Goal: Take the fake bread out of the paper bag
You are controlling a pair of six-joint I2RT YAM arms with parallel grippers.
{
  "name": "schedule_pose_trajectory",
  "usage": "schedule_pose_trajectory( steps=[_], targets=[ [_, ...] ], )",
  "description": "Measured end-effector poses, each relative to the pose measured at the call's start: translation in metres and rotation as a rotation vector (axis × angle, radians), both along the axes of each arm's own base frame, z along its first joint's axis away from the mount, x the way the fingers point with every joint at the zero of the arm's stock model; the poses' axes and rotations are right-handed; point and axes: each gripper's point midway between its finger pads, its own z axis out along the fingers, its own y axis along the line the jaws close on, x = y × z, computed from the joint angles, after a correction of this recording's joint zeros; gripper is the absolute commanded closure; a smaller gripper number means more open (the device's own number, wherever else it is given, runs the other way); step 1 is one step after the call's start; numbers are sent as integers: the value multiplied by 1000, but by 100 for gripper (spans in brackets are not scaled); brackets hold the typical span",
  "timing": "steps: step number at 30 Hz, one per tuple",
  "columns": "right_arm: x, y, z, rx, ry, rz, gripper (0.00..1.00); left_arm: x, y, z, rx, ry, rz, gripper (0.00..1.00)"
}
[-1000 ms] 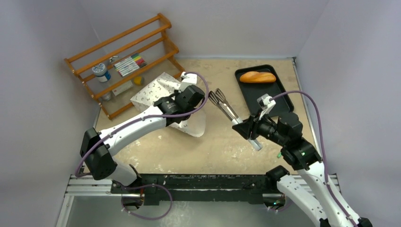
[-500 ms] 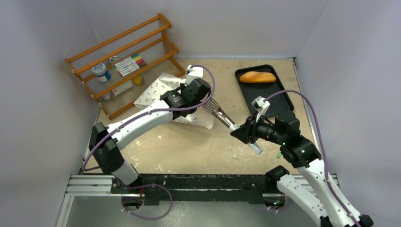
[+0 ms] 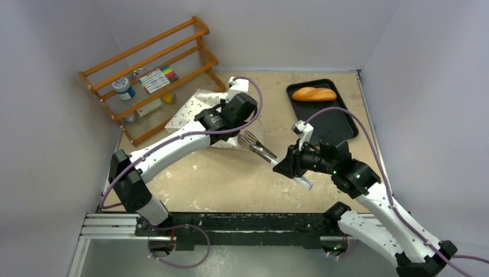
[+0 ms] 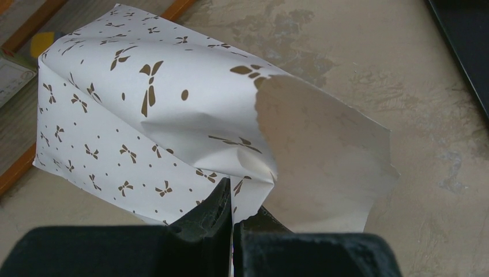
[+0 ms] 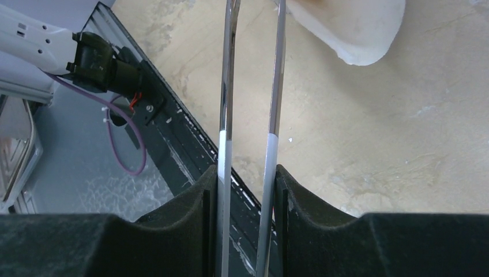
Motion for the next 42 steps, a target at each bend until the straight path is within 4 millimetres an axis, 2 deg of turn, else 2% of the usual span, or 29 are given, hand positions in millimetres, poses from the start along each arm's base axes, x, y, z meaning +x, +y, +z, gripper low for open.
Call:
schedule_pose_trajectory(
  steps=[6,11,17,23,27,36,42],
  targets=[
    [4,13,-9,-29,18,-1,64,-3,3,3,-2,-3,-6,100],
    [5,23,-11,-39,20,12,64,-14,17,16,-21,-24,-4,100],
    [0,30,7,-8,1,27,65,-24,36,26,-12,-50,16,100],
    [-4,27,28,37,-28,13,64,-28,43,15,31,-30,19,100],
    [-6,24,35,54,-41,4,64,-29,45,11,43,-22,20,100],
    [1,27,25,27,-20,-15,65,-32,42,9,29,-5,-3,100],
    [16,41,7,-18,1,-31,64,-41,44,18,-3,1,-29,100]
  ],
)
